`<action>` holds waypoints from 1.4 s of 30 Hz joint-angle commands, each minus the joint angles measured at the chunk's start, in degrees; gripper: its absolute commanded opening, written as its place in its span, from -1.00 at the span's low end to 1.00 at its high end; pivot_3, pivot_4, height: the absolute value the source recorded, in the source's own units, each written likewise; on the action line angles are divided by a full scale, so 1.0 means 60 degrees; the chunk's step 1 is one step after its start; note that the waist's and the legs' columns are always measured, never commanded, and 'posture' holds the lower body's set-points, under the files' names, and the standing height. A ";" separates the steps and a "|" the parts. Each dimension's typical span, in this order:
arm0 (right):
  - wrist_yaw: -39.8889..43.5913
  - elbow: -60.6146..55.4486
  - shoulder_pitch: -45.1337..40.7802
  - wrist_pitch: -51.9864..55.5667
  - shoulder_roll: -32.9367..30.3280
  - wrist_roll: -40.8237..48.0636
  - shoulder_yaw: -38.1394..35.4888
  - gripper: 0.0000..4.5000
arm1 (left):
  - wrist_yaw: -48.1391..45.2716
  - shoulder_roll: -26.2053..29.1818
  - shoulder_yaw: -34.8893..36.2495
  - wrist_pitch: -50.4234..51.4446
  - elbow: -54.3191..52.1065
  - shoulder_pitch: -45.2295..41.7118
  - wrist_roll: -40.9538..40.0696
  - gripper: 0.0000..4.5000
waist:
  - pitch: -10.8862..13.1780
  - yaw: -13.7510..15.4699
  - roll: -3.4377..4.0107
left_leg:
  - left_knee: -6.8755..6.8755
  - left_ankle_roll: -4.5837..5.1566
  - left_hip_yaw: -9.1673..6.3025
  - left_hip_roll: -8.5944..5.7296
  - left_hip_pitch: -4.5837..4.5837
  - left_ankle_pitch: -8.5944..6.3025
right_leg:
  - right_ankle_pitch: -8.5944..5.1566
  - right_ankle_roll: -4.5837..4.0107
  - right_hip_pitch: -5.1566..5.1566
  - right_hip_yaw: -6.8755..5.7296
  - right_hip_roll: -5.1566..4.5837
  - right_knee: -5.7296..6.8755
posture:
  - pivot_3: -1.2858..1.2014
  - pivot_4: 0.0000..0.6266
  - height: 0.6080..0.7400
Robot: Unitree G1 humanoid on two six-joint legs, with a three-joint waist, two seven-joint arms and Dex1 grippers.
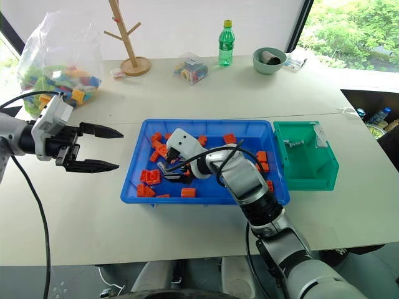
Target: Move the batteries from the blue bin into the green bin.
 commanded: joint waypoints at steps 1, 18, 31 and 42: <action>-0.0333 -0.0340 -0.0018 0.0541 0.0228 0.0525 -0.0029 0.72 | -0.0088 0.0115 0.0162 -0.0173 -0.0001 -0.0130 0.0015 1.00 | 0.0000 -0.0002 0.0000 | 0.0000 0.0000 0.0000 0.0000 0.0000 0.0000 | 0.0000 0.0000 0.0000 0.0000 0.0000 0.0000 | 0.03 -0.52 0.80; -0.1366 0.2808 -0.0608 -0.3416 0.0090 -0.0420 0.1239 0.72 | 0.0076 0.0113 0.0272 -0.0146 -0.0001 -0.0285 -0.0003 1.00 | -0.0002 -0.0012 -0.0003 | 0.0000 0.0000 0.0000 0.0001 0.0007 0.0000 | 0.0000 0.0000 0.0004 -0.0001 0.0004 0.0001 | 0.03 -0.52 0.80; -0.1366 0.2252 -0.0392 -0.2294 0.0498 0.0081 0.0898 -0.95 | 0.0030 0.0087 0.0194 -0.0286 0.0197 -0.0323 0.0017 1.00 | -0.0002 -0.0010 -0.0004 | 0.0000 0.0000 -0.0001 0.0002 0.0008 0.0000 | 0.0000 0.0000 0.0004 -0.0001 0.0003 0.0002 | 0.03 -0.52 0.80; -0.0341 -0.0731 -0.1208 0.1074 -0.0694 0.2584 -0.1228 -0.95 | -0.0424 -0.0083 -0.0066 -0.0252 0.0252 -0.0583 -0.0013 1.00 | -0.0001 0.0020 -0.0004 | -0.0001 0.0002 -0.0001 0.0002 0.0006 -0.0001 | 0.0000 0.0000 0.0006 -0.0002 -0.0002 -0.0002 | 0.03 -0.52 0.80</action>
